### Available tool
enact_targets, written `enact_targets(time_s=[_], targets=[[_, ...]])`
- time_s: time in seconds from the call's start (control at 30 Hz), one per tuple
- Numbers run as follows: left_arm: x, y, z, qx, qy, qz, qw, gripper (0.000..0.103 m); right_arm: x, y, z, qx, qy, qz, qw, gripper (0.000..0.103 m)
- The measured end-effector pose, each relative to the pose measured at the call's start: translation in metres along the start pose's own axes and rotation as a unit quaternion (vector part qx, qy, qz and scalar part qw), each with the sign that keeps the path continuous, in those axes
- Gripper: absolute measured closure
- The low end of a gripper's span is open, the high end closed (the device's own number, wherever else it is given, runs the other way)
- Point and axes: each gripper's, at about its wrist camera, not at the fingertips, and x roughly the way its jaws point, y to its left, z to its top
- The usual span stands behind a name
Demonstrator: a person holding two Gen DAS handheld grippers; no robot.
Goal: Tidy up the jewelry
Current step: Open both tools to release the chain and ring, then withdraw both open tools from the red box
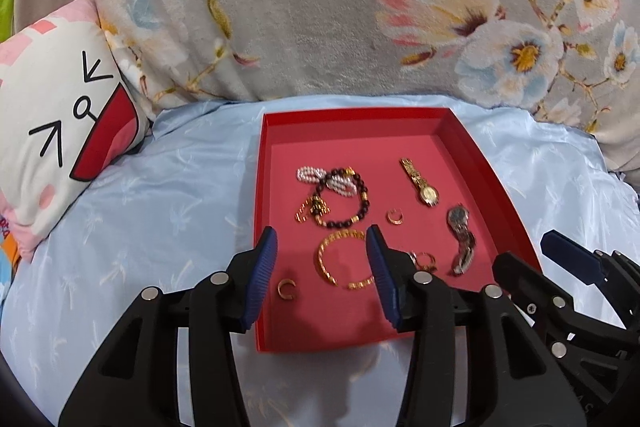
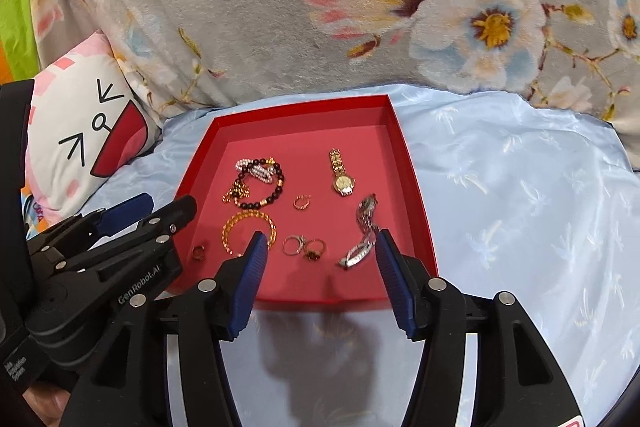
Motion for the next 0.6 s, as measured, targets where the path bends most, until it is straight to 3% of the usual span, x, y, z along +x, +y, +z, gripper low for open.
enact_targets(time_s=[0.33,0.4,0.47,0.6], targets=[[-0.004,-0.007,-0.029,-0.001,0.017,0.004,0.9998,0.058,-0.007,0.003,-0.025,-0.009,0.003,-0.03,0.999,0.047],[-0.004,-0.007,-0.034,-0.003,0.018,0.01,0.9998,0.054,-0.008,0.004,-0.029,-0.012,-0.001,-0.04,0.999,0.046],[-0.006,-0.006,-0.037,-0.007,0.015,0.023,0.9996,0.042,-0.01,0.004,-0.033,-0.016,-0.01,-0.058,0.998,0.041],[-0.009,-0.002,-0.045,-0.013,0.006,0.039,0.9991,0.034,-0.011,0.0,-0.043,-0.009,-0.017,-0.065,0.998,0.033]])
